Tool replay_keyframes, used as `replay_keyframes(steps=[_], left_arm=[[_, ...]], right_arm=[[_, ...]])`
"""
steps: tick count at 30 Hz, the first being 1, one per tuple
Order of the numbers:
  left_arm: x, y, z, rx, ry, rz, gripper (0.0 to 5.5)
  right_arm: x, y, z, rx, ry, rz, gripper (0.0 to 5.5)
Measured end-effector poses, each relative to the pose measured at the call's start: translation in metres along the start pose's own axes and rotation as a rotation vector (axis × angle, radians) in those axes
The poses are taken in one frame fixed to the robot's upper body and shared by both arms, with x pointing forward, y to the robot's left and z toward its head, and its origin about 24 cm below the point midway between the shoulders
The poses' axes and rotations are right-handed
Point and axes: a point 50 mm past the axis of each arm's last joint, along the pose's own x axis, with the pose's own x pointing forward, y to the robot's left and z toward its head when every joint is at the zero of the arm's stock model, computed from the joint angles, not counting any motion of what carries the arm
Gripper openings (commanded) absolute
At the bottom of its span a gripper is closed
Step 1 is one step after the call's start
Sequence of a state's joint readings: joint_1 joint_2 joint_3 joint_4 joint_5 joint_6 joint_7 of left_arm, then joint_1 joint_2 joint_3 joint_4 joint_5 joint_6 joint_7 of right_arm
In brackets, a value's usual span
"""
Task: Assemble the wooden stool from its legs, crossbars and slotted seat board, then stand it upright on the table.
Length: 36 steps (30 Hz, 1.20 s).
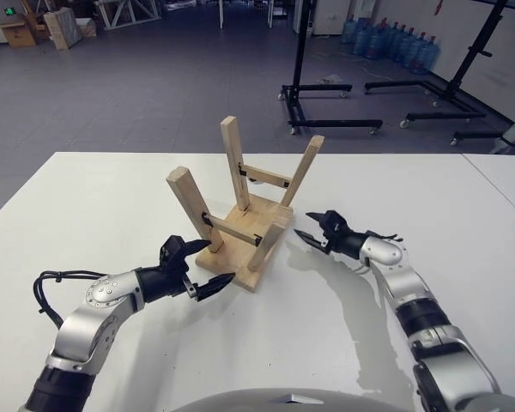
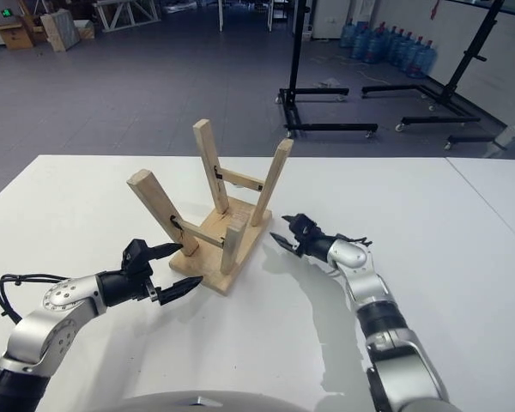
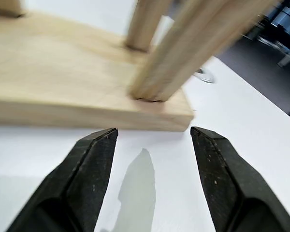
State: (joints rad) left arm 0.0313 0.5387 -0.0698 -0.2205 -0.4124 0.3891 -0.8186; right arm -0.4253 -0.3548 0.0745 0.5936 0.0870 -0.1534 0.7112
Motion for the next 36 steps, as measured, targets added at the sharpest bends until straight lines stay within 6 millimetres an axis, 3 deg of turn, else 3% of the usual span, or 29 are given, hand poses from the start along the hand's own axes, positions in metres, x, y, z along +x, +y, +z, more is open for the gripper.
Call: replay_keyframes(steps=[7,13,19,23,31,36], left_arm=[[0.013,0.038,-0.003,0.061,0.067,0.08,5.4],[0.018,0.051,-0.006,0.085,0.086,0.103,5.4],[0.019,0.053,-0.009,0.098,0.095,0.106,5.4],[0.022,0.051,-0.011,0.089,0.087,0.099,5.4],[0.024,0.051,-0.011,0.089,0.088,0.089,5.4],[0.024,0.05,-0.011,0.089,0.089,0.086,5.4]], right_arm=[[0.018,-0.021,0.015,0.187,-0.109,-0.036,2.77],[0.02,-0.016,0.011,0.22,-0.1,0.119,2.77],[0.016,-0.031,0.015,0.255,-0.118,0.098,2.77],[0.023,-0.025,0.017,0.354,-0.164,0.157,2.77],[0.023,-0.027,0.017,0.388,-0.145,0.177,4.12],[0.025,-0.027,0.025,0.404,-0.186,0.242,4.12]])
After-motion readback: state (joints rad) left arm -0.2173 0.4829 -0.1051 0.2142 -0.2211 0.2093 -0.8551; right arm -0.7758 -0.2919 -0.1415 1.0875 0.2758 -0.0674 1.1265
